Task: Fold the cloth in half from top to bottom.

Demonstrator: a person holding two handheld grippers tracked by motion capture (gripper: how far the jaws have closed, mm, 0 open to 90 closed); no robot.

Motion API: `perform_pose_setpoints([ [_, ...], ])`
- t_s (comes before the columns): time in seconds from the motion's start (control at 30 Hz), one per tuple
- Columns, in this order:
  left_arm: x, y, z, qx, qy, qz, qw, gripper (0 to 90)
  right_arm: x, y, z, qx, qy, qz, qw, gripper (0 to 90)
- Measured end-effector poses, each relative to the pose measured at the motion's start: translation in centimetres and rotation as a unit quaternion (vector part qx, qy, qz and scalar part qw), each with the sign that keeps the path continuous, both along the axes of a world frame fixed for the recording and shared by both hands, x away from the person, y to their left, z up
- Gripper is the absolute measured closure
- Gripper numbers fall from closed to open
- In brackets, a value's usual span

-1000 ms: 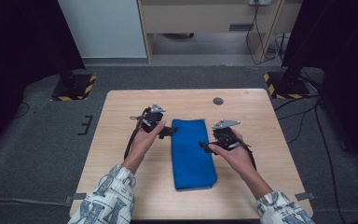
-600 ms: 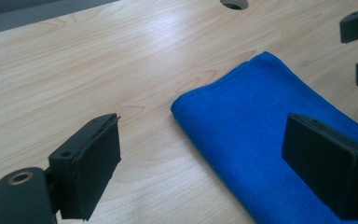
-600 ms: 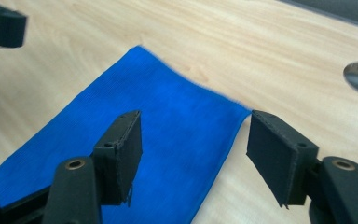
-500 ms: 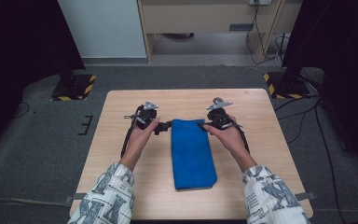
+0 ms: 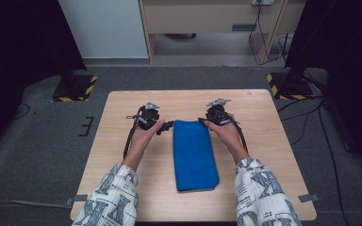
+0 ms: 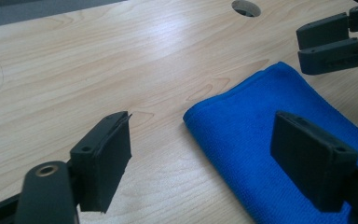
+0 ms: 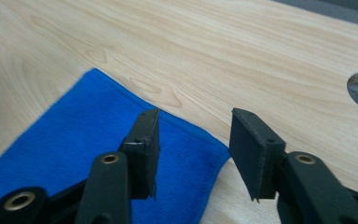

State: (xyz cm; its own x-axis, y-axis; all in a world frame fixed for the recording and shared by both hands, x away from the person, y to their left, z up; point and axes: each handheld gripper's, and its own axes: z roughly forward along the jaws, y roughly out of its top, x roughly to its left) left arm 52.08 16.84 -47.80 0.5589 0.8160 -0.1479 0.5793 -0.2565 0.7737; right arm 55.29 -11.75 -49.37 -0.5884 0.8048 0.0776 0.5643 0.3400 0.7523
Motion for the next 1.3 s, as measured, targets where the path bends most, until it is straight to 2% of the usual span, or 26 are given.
perform_pose_setpoints([
  [0.1,-0.2,0.2,-0.3,-0.005,0.005,-0.005,1.0000,26.6,0.2,-0.2,-0.4,-0.005,0.004,-0.003,1.0000,57.9],
  [0.17,-0.3,0.1,-0.5,-0.002,0.018,-0.014,0.9997,26.5,0.2,-0.2,-0.6,-0.009,0.005,-0.003,0.9999,60.3],
  [0.33,-1.1,0.1,-0.4,-0.008,0.012,-0.015,0.9998,26.6,0.6,-0.1,-1.3,-0.012,0.007,-0.012,0.9998,60.4],
  [0.53,-1.7,0.5,-0.6,-0.024,0.009,-0.009,0.9996,26.4,1.5,1.1,-2.4,-0.015,0.017,-0.021,0.9995,53.8],
  [0.8,-2.0,1.0,-1.0,-0.024,0.008,-0.008,0.9996,27.0,2.2,2.1,-3.5,-0.032,0.029,-0.017,0.9989,52.2],
  [0.87,-1.9,1.1,-1.1,-0.023,0.010,-0.008,0.9996,27.4,2.2,2.0,-3.6,-0.027,0.028,-0.018,0.9991,57.0],
  [0.93,-1.9,1.1,-1.2,-0.026,0.011,-0.006,0.9996,27.9,2.2,1.8,-3.5,-0.026,0.029,-0.010,0.9992,68.9],
  [1.03,-1.7,0.9,-1.4,-0.024,0.007,-0.009,0.9996,29.5,2.0,1.6,-3.5,-0.020,0.038,0.001,0.9991,81.0],
  [1.13,-1.4,0.4,-1.9,-0.024,0.010,-0.010,0.9996,30.6,1.6,1.5,-3.5,-0.020,0.035,0.004,0.9992,84.0],
  [1.3,-0.6,-1.2,-3.1,-0.016,0.017,-0.016,0.9996,32.9,0.8,1.0,-3.7,0.001,0.040,-0.002,0.9992,84.6],
])
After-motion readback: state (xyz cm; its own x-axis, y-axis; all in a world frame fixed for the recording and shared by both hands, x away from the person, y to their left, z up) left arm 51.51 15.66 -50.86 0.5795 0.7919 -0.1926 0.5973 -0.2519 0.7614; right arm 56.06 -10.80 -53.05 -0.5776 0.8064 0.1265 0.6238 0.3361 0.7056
